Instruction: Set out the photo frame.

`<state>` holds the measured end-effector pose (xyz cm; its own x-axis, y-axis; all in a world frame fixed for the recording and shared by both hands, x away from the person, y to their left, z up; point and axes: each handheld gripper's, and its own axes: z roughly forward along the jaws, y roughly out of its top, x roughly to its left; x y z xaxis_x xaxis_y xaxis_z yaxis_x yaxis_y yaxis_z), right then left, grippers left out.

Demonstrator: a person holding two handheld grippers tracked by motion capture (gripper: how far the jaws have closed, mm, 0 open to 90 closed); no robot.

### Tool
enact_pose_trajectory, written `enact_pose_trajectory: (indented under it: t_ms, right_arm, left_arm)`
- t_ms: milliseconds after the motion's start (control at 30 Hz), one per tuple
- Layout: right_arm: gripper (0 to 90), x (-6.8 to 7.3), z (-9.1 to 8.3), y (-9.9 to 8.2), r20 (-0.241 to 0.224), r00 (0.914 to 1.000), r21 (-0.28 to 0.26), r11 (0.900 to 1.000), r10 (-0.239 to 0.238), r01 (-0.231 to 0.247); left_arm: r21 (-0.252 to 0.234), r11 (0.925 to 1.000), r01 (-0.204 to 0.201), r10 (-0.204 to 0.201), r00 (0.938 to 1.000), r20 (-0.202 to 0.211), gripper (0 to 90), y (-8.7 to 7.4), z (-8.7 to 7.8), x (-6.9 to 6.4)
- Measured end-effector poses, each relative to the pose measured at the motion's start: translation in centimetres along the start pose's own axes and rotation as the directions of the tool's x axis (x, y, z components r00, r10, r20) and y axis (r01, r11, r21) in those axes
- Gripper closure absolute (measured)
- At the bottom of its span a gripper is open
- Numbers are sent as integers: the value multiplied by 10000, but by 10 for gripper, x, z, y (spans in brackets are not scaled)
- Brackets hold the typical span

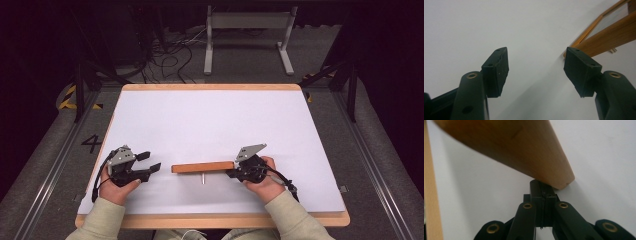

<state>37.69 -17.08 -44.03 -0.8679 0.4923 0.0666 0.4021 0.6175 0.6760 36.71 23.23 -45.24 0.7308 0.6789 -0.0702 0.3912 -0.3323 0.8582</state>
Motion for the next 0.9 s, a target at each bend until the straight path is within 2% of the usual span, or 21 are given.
enact_pose_trajectory:
  t_ms: [67, 167, 300, 333, 467, 800, 867, 900]
  right_arm:
    - [900, -7, 2, 3, -11, 9998, -68, 9998, 200, -200]
    - [900, -15, 6, 7, 127, 9990, -92, 9990, 430, -429]
    - [900, -21, 9, 12, 275, 9980, -66, 9983, 577, -575]
    - [900, -22, 9, 13, 282, 9978, -94, 9982, 594, -592]
    - [900, -30, 11, 19, 343, 9958, -227, 9962, 844, -836]
    - [900, -48, 17, 43, 614, 9922, -271, 9939, 1088, -1073]
    - [900, -50, 20, 47, 659, 9920, -240, 9940, 1080, -1066]
    - [900, -52, 21, 49, 678, 9914, -221, 9936, 1117, -1104]
  left_arm:
    - [21, 9999, 160, -161, 9999, 43, 366, -1, -1, -1]
    - [9, 10000, 35, -35, 10000, -73, 366, -2, -2, 0]
    - [51, 9999, 157, -157, 9999, -60, 366, -3, -3, -2]
    - [28, 10000, 26, -26, 9999, -113, 366, -3, -3, -1]
    - [47, 10000, 30, -30, 9999, -109, 366, -4, -5, -1]
    - [92, 9999, 44, -43, 9998, -182, 366, -7, -6, -3]
    - [115, 9999, -61, 63, 9998, -194, 366, -7, -7, -3]
    - [140, 9999, 34, -31, 9998, -198, 366, -8, -8, -3]
